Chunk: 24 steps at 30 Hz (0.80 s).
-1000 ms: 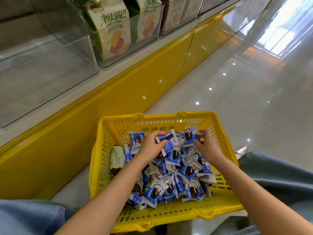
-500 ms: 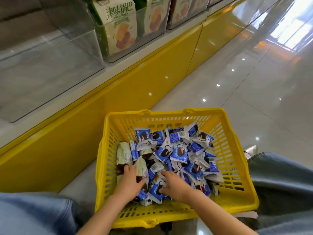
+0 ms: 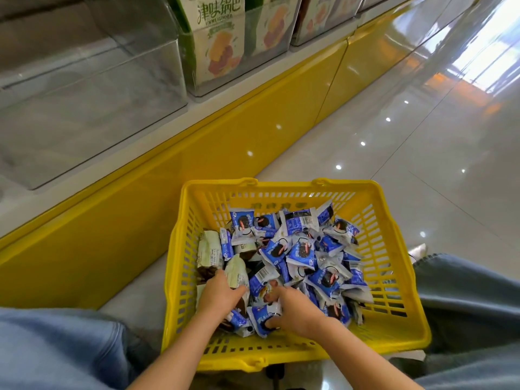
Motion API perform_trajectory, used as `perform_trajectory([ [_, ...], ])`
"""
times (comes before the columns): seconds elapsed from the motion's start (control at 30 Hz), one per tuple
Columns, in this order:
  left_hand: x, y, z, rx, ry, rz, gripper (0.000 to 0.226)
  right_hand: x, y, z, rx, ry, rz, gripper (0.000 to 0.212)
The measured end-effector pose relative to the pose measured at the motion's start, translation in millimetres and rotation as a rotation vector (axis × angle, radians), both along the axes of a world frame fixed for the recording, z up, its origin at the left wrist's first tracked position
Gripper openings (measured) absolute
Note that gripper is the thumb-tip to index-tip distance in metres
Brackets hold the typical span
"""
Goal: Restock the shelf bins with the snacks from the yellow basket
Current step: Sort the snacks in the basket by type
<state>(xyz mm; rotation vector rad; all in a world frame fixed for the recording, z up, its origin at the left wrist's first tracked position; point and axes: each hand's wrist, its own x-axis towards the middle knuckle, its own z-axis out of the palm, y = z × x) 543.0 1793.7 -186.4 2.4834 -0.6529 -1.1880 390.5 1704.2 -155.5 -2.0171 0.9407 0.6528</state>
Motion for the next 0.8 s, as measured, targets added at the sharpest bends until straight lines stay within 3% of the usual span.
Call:
perform_trajectory([
  [0.13, 10, 13, 3, -0.1, -0.026, -0.01, 0.043, -3, -29, 30, 0.017, -0.182, -0.32, 0.042],
  [0.23, 12, 13, 14, -0.211, -0.041, 0.042, 0.052, -7, -63, 46, -0.164, -0.359, -0.571, 0.041],
  [0.3, 13, 9, 25, -0.305, -0.044, 0.072, 0.055, -13, -84, 48, -0.285, -0.373, -0.639, 0.042],
  [0.4, 16, 5, 45, -0.426, -0.076, 0.11, 0.053, -19, -98, 48, -0.346, -0.227, -0.63, 0.037],
  [0.5, 25, 7, 61, -0.546, -0.083, 0.181, 0.046, -21, -89, 46, -0.617, -0.002, -0.357, 0.048],
  [0.57, 31, 7, 71, -0.596, -0.057, 0.246, 0.041, -12, -70, 47, -0.712, -0.155, -0.185, 0.049],
  [0.67, 36, 8, 83, -0.614, 0.072, 0.267, 0.03, 14, -32, 55, -0.352, -0.436, -0.203, 0.058],
  [0.73, 36, 8, 89, -0.636, 0.203, 0.239, 0.02, 31, -15, 60, -0.087, -0.506, -0.313, 0.071],
  [0.8, 35, 9, 93, -0.669, 0.306, 0.284, 0.016, 41, -8, 67, 0.243, -0.541, -0.464, 0.072],
])
